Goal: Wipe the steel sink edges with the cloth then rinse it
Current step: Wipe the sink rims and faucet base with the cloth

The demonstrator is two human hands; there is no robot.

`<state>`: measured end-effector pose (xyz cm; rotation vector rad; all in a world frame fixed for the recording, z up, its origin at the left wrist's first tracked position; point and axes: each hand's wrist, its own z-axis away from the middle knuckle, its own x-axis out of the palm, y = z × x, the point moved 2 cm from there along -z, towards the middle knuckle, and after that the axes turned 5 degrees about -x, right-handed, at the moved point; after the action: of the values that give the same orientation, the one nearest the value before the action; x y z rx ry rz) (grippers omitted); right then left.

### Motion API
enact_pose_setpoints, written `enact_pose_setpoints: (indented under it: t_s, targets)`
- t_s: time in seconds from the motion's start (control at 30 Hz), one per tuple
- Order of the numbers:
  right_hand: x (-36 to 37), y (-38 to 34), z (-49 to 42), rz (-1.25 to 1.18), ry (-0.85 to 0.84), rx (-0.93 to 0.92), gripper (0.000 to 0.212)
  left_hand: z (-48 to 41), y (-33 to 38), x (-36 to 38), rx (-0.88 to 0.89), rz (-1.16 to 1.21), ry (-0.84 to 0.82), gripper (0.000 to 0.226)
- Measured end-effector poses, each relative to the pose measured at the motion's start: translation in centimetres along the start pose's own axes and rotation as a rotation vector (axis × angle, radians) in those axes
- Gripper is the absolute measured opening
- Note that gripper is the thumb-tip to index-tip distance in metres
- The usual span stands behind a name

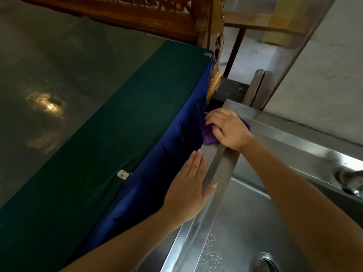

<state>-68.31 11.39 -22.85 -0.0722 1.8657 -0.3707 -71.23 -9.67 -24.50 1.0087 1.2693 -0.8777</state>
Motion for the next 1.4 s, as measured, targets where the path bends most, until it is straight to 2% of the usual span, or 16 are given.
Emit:
enact_pose_setpoints:
  t_s: [0.13,0.3,0.37,0.47,0.57,0.63,0.83,1.13,1.4]
  targets:
    - [1.3,-0.4,1.0,-0.100,0.183,0.225,0.038,-0.1,0.0,0.2,-0.003,0.003,-0.003,0.072]
    - [0.9,-3.4,2.2,-0.279,0.140,0.435,0.044,0.1,-0.1,0.0,-0.010,0.025,-0.002,0.071]
    - [0.4,-4.4,3.3,-0.230,0.094,0.457,0.046,0.1,0.1,-0.2,-0.016,0.038,0.009,0.071]
    - [-0.7,-4.4,3.4,0.029,0.051,0.362,0.051,0.1,0.2,-0.4,-0.021,0.049,0.009,0.071]
    - [-0.2,-3.3,1.7,0.018,-0.020,0.129,0.047,-0.1,0.1,-0.2,-0.017,0.047,0.007,0.071]
    - [0.5,-2.2,1.2,-0.002,-0.049,0.055,0.044,-0.1,0.1,-0.1,-0.008,0.043,0.011,0.071]
    - [0.6,0.2,0.8,-0.004,0.032,0.116,0.043,-0.1,0.1,-0.1,0.003,0.044,0.026,0.072]
    - [1.4,-4.5,1.8,-0.052,0.214,0.078,0.034,1.7,-0.6,0.2,-0.001,0.047,0.021,0.071]
    - [2.4,-9.8,3.8,-0.075,0.222,-0.011,0.032,9.1,-1.6,0.0,-0.012,0.015,0.016,0.068]
